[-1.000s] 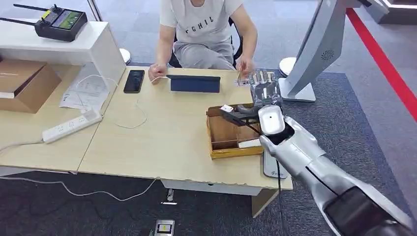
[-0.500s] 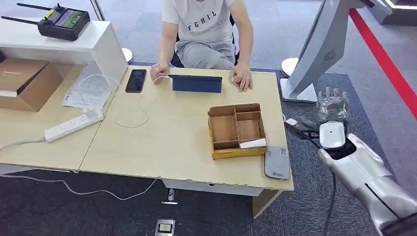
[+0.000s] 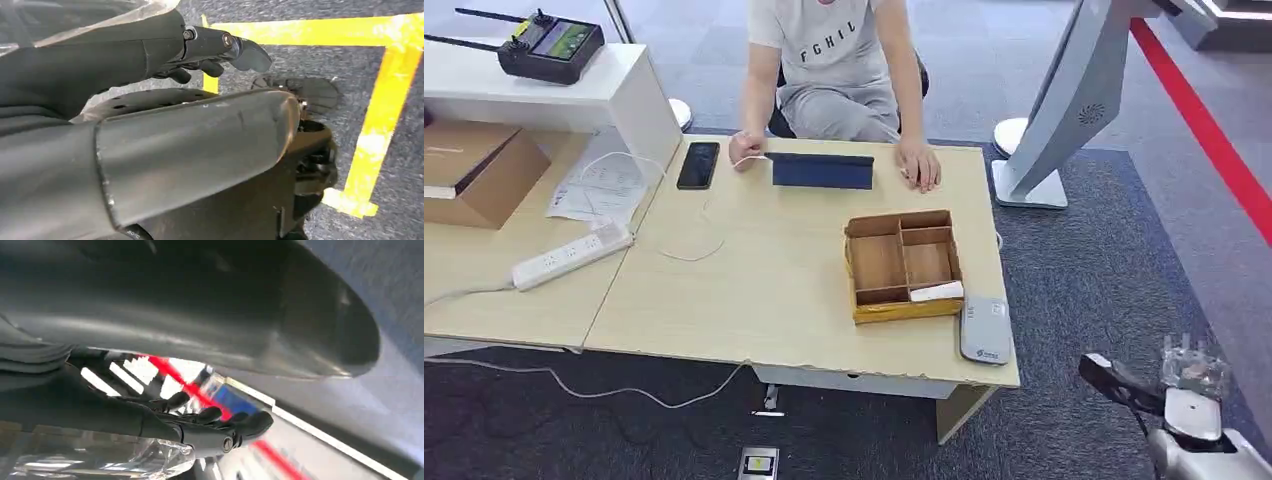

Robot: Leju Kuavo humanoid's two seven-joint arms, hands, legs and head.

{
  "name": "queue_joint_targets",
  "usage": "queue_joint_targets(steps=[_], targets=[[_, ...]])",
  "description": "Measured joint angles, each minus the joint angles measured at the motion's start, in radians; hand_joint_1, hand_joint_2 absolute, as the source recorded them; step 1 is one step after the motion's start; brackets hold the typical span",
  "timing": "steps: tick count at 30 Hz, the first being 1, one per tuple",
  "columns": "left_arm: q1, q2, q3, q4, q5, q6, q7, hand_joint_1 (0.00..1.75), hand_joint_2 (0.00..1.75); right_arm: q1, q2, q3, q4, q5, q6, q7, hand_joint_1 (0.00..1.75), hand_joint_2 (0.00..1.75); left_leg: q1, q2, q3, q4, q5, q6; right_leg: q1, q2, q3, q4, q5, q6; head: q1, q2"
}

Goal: Pass the card to the sensor for recognition and then transmit it.

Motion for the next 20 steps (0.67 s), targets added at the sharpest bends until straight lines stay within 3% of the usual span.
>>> queue_joint_targets(steps=[3,5,8,12,15,18,20], targets=[[0.009,0.000,0.005,0.002,0.015,0.002,-0.008,0.00,0.00,0.059,0.057,-0.083,0.051,-0.243,-0.099,-0.172,0.00,0.00,0.000,0.000,0.000,0.000,0.000,0.000,0.000,0.000,-0.001,0.000,0.000,0.000,0.000,0.000],[0.013,-0.001,0.008,0.003,0.021,0.002,-0.012,0.00,0.00,0.088,0.093,-0.136,0.078,-0.318,-0.126,-0.236,0.00,0.00,0.000,0.000,0.000,0.000,0.000,0.000,0.000,0.000,0.000,0.000,-0.001,0.000,0.000,0.000],[0.014,-0.001,0.009,0.003,0.026,0.002,-0.014,0.00,0.00,0.113,0.141,-0.211,0.121,-0.397,-0.123,-0.312,0.00,0.00,0.000,0.000,0.000,0.000,0.000,0.000,0.000,0.000,-0.001,0.000,-0.001,0.000,0.000,0.000],[0.014,-0.001,0.009,0.004,0.027,-0.010,-0.025,0.00,0.00,0.152,0.228,-0.325,0.183,-0.596,-0.127,-0.540,0.00,0.00,0.001,0.001,0.001,0.000,0.000,0.000,0.001,0.001,0.000,0.000,-0.001,-0.001,0.000,0.000],[0.013,0.000,0.009,0.005,0.025,-0.011,-0.024,0.00,0.00,0.184,0.311,-0.405,0.234,-0.667,-0.143,-0.548,0.00,0.00,0.001,0.002,0.001,-0.001,0.000,0.000,0.001,0.000,0.000,0.000,-0.001,-0.001,0.000,0.000],[0.012,0.001,0.009,0.005,0.032,-0.005,-0.016,0.00,0.00,0.191,0.387,-0.479,0.276,-0.736,-0.130,-0.450,0.00,0.00,0.003,0.004,0.002,-0.001,0.000,-0.001,0.003,0.004,0.000,0.000,-0.001,-0.001,0.000,0.000],[0.012,0.001,0.009,0.005,0.038,-0.003,-0.014,0.00,0.00,0.197,0.434,-0.524,0.300,-0.752,-0.124,-0.426,0.00,0.00,0.003,0.004,0.001,-0.001,0.000,-0.001,0.003,0.004,-0.001,0.000,-0.001,-0.001,0.000,0.000]])
